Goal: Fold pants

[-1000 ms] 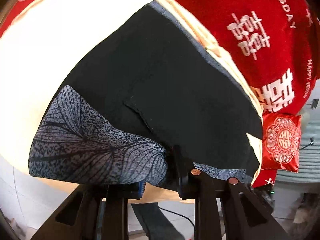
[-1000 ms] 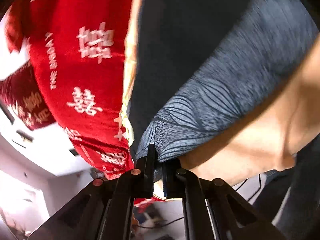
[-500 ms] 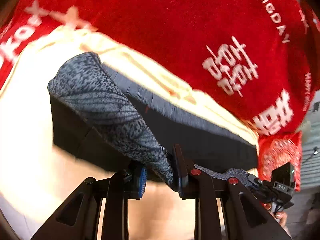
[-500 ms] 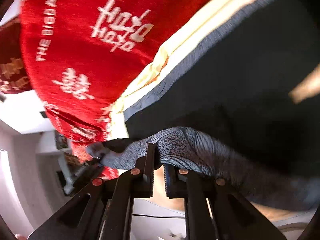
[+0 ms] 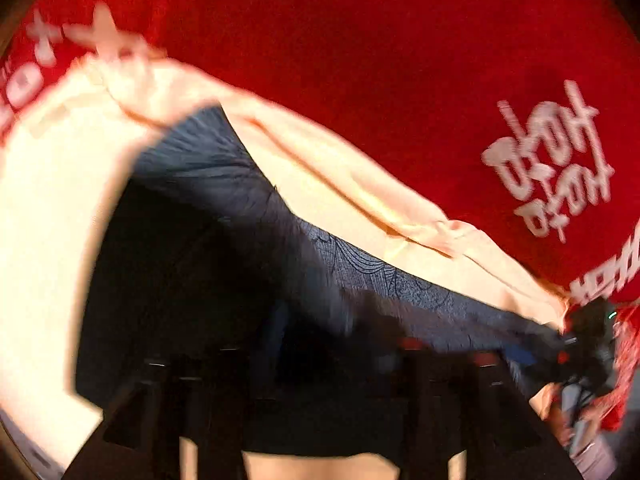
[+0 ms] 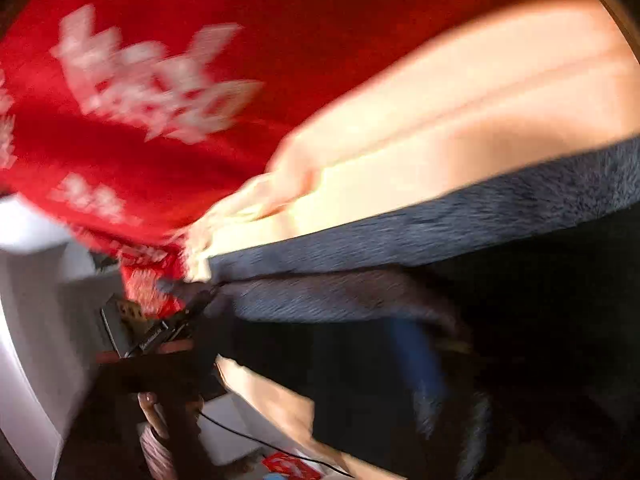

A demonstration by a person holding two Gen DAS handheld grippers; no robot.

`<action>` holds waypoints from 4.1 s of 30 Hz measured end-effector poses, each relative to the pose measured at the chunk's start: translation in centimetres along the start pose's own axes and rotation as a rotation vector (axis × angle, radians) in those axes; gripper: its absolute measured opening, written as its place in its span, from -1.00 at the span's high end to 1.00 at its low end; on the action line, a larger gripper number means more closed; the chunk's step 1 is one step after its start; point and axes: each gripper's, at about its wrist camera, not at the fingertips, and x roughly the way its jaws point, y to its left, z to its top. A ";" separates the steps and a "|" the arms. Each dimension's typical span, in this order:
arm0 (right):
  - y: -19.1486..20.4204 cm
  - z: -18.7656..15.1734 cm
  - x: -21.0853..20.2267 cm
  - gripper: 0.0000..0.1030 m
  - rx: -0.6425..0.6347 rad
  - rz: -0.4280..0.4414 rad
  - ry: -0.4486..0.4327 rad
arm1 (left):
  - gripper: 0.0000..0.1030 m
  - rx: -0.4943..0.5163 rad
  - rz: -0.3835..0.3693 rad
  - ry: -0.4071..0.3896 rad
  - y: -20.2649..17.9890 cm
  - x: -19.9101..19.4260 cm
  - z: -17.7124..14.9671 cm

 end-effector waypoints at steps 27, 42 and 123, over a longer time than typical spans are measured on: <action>0.6 -4.7 -3.6 -0.11 -0.164 -0.165 -0.116 | -0.51 0.176 0.354 -0.053 -5.3 1.4 -3.9; -11.4 -26.3 -12.4 -0.11 0.146 -0.364 -0.256 | -0.51 0.468 0.192 0.056 -13.4 0.6 -17.4; -23.0 0.7 -29.9 -0.35 -0.093 -0.627 -0.415 | -0.59 0.498 0.328 0.083 -37.8 15.6 -16.4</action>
